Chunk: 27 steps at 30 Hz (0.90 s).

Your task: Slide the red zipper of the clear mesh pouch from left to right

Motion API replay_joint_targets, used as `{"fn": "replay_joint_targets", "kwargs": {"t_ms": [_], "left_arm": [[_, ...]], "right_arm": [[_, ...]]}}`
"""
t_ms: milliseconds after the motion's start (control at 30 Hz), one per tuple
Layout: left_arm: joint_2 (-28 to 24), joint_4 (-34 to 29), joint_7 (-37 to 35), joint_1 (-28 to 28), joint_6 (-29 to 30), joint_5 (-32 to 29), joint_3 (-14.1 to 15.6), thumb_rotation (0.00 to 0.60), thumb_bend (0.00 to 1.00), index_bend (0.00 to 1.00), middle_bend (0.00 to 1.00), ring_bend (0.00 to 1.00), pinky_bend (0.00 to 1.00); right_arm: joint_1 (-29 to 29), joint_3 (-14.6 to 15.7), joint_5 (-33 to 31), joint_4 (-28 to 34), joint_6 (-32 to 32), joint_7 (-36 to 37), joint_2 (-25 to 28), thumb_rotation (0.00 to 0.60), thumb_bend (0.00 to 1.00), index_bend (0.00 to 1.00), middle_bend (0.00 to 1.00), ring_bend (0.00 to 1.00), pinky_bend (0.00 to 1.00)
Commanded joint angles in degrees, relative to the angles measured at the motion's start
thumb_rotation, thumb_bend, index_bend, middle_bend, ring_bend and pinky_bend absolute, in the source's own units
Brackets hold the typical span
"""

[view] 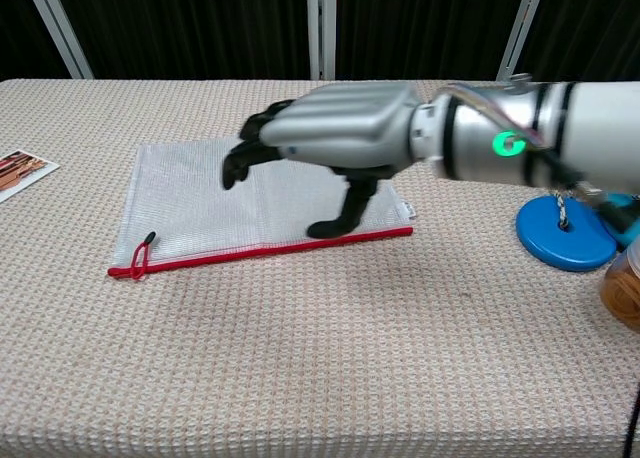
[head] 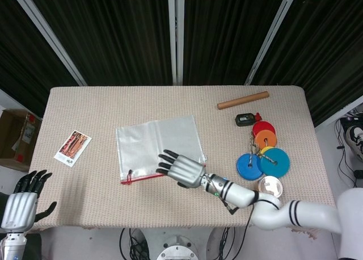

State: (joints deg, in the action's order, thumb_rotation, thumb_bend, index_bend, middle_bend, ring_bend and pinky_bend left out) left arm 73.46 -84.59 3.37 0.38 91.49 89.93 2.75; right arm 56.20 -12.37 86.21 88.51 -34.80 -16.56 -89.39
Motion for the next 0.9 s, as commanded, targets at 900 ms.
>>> {"fn": "replay_joint_targets", "kwargs": {"t_ms": [900], "left_arm": [[1.0, 3.2, -7.6, 1.7, -1.4, -0.2, 0.7, 0.600, 0.19, 0.18, 0.14, 0.09, 0.15]], "right_arm": [[22.6, -0.6, 0.6, -43.3, 3.3, 9.0, -32.7, 0.600, 0.33, 0.30, 0.13, 0.00, 0.00]]}}
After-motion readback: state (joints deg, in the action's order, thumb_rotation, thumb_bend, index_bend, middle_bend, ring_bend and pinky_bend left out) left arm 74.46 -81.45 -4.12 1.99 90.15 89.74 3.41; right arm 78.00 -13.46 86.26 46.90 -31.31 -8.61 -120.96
